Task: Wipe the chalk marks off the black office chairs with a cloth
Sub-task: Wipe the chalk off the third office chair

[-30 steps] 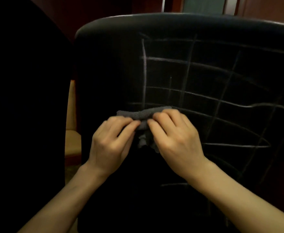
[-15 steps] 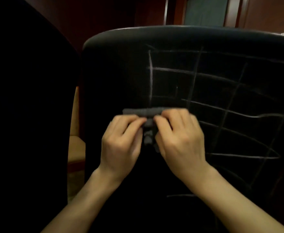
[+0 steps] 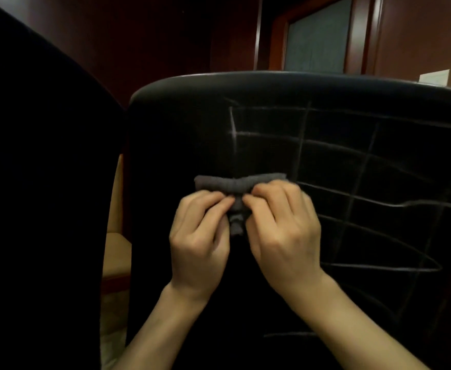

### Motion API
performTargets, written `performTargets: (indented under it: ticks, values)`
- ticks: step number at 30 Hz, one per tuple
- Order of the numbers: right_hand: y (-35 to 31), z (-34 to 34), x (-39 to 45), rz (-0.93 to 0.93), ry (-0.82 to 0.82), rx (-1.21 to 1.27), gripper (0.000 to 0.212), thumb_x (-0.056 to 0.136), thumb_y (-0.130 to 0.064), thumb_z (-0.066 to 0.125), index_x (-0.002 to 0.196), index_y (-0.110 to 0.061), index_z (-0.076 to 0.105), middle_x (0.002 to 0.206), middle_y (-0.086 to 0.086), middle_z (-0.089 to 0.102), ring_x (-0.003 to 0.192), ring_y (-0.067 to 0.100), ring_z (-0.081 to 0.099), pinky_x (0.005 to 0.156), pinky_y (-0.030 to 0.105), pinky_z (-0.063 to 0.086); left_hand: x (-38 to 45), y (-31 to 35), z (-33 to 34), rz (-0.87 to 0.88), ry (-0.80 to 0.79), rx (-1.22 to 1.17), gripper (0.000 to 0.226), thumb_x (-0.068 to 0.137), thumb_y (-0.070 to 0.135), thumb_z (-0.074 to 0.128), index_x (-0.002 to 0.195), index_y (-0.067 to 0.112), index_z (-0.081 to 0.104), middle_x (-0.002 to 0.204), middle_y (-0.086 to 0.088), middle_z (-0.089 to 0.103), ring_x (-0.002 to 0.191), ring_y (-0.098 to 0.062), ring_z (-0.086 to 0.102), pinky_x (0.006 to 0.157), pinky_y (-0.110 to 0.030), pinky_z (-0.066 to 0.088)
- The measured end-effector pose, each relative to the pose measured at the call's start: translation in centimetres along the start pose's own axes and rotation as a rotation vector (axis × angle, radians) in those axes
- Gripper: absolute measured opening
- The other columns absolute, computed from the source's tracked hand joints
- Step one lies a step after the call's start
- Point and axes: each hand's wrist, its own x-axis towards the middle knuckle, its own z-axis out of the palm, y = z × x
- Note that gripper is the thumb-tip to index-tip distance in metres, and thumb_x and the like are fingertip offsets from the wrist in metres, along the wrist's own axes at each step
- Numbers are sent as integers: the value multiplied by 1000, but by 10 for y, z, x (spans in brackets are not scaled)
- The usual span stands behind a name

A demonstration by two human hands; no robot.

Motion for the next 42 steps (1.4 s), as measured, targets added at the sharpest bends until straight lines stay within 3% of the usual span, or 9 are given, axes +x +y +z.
performTargets:
  ticks: [4,7,16,20,24,28,33,38,42]
  values:
    - [11,3,62,10,120,5,26,99,-6,48,91,0,73,97,17,69,92,35,60,78,40,44,67,7,6,4,90,-30,22,89,-7,60,105,-3,74,104,-17,70,102,-27,63,100,-24,44]
    - [13,6,93,17,191,-28,19,95,-4,55,91,-1,73,99,14,70,97,33,62,79,37,44,106,8,8,14,157,-21,25,85,-10,61,104,-2,74,105,-15,70,102,-27,65,99,-28,48]
    - [10,1,16,-82,2,-33,26,101,-6,52,86,-2,73,97,13,71,91,30,61,77,36,44,25,0,6,36,10,-11,21,95,0,55,105,-5,73,108,-18,70,107,-25,62,103,-31,46]
    - [22,-2,66,-86,88,-21,25,100,-6,49,91,-2,72,98,15,70,91,34,61,76,40,42,77,7,8,60,82,-22,21,92,-4,58,107,-5,72,109,-18,69,106,-26,61,103,-26,44]
    - [25,2,103,-54,180,-52,16,94,-4,57,93,-3,73,99,12,70,94,33,62,78,37,43,116,15,12,52,167,-16,22,87,-7,60,105,-3,71,108,-16,68,103,-29,63,96,-36,50]
    - [28,-1,70,-115,77,-46,25,99,-5,49,87,-4,71,93,14,69,85,34,62,73,39,41,72,13,19,0,96,66,21,88,1,58,106,-2,70,110,-18,67,104,-34,62,95,-44,50]
    - [28,-11,20,-196,-102,-66,18,97,-8,60,83,-7,71,85,11,68,79,30,64,71,39,49,19,5,10,85,-60,85,19,92,4,59,102,-4,73,106,-18,69,102,-31,63,89,-47,52]
    - [38,-15,75,-166,72,-51,24,101,-8,51,89,-3,72,92,14,70,85,34,65,74,40,43,80,15,10,114,50,29,20,93,-4,57,108,-7,70,111,-21,68,107,-30,60,103,-31,44]
    - [41,-11,84,-94,134,-94,21,98,-4,53,100,-1,73,101,15,70,93,34,65,77,39,47,99,23,21,85,102,32,22,91,-8,56,109,-7,68,115,-21,66,110,-32,60,104,-35,46]
